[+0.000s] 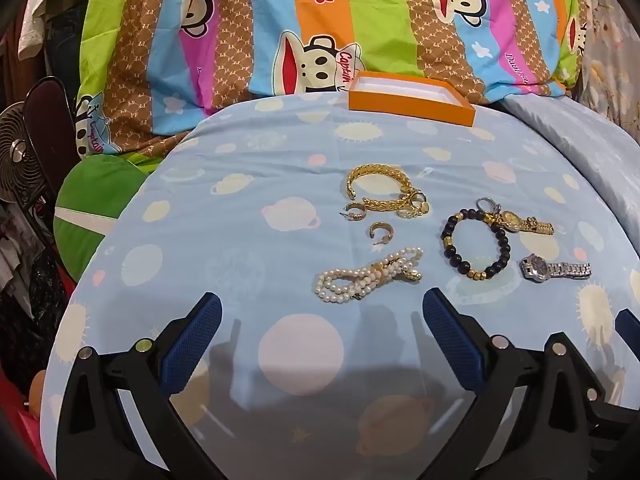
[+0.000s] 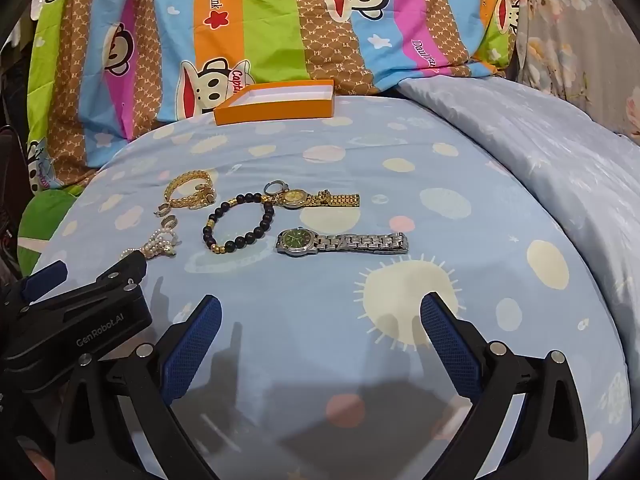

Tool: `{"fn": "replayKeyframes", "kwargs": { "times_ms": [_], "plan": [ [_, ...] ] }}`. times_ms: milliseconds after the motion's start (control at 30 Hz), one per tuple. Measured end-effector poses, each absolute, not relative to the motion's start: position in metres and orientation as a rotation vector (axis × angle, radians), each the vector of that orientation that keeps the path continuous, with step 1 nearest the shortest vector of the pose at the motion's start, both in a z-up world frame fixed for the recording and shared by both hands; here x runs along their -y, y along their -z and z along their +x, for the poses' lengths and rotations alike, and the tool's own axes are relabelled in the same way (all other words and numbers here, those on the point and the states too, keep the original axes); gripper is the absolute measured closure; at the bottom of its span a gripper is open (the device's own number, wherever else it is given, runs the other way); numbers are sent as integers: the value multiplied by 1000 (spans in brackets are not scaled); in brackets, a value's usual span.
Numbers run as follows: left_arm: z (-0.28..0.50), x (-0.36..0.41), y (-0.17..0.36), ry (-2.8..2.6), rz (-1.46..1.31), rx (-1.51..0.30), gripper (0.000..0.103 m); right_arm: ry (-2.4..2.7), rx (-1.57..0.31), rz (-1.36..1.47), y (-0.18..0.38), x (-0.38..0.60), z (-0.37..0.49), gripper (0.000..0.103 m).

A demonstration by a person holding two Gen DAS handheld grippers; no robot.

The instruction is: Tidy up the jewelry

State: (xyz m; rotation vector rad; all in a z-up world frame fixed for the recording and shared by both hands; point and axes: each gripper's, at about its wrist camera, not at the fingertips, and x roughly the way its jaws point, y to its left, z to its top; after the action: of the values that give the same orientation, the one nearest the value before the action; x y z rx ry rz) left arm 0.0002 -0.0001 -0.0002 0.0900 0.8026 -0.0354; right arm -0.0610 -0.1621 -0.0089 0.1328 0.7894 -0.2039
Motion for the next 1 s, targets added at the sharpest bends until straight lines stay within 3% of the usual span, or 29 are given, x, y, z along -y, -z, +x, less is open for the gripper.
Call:
{"fn": "replayKeyframes", "kwargs": {
  "times_ms": [1000],
  "plan": [
    [1,5,3,39,93,-807,5,198,-793,143,9,163,-60,5]
  ]
}}
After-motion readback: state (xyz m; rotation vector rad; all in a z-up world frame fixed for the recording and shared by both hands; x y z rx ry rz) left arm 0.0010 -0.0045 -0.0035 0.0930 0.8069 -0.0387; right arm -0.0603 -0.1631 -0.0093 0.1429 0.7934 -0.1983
